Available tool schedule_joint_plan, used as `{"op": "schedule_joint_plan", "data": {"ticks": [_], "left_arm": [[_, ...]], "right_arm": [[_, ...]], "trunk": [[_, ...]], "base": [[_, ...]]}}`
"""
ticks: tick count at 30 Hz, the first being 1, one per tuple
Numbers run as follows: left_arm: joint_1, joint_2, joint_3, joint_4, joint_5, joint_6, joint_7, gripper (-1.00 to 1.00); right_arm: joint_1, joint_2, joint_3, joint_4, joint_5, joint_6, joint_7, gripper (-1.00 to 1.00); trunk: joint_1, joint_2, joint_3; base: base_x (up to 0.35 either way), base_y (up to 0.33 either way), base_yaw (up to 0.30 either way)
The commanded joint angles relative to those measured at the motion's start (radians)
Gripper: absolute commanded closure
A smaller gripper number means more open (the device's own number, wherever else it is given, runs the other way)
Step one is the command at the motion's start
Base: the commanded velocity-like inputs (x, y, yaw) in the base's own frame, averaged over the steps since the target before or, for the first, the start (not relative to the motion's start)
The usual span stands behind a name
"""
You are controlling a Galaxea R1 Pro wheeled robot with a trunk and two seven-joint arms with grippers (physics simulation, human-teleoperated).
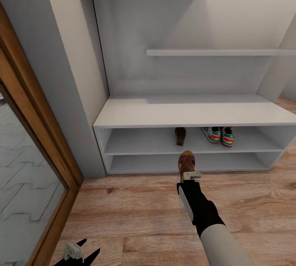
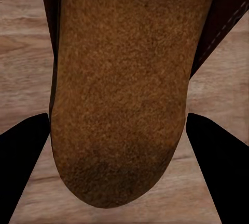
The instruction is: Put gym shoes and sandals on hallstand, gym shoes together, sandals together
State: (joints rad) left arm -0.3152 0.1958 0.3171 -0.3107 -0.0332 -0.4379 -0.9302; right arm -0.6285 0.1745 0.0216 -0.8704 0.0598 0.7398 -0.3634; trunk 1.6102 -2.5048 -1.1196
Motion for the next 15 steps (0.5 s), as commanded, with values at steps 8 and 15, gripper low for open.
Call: {"op": "schedule_joint_plan", "data": {"ticks": [8, 15], "left_arm": [[-0.001, -0.01, 0.007, 0.001, -0.004, -0.002, -0.006, -1.0], [-0.001, -0.011, 0.007, 0.0, -0.004, -0.002, -0.006, -1.0]], "right_arm": [[0.0, 0.0, 0.001, -0.001, 0.006, 0.009, 0.0, 1.0], [0.0, 0.0, 0.001, -0.002, 0.006, 0.009, 0.0, 1.0]], "trunk": [[0.0, 0.0, -0.008], [0.0, 0.0, -0.016]], "base": [[0.0, 0.0, 0.158], [0.0, 0.0, 0.186]]}}
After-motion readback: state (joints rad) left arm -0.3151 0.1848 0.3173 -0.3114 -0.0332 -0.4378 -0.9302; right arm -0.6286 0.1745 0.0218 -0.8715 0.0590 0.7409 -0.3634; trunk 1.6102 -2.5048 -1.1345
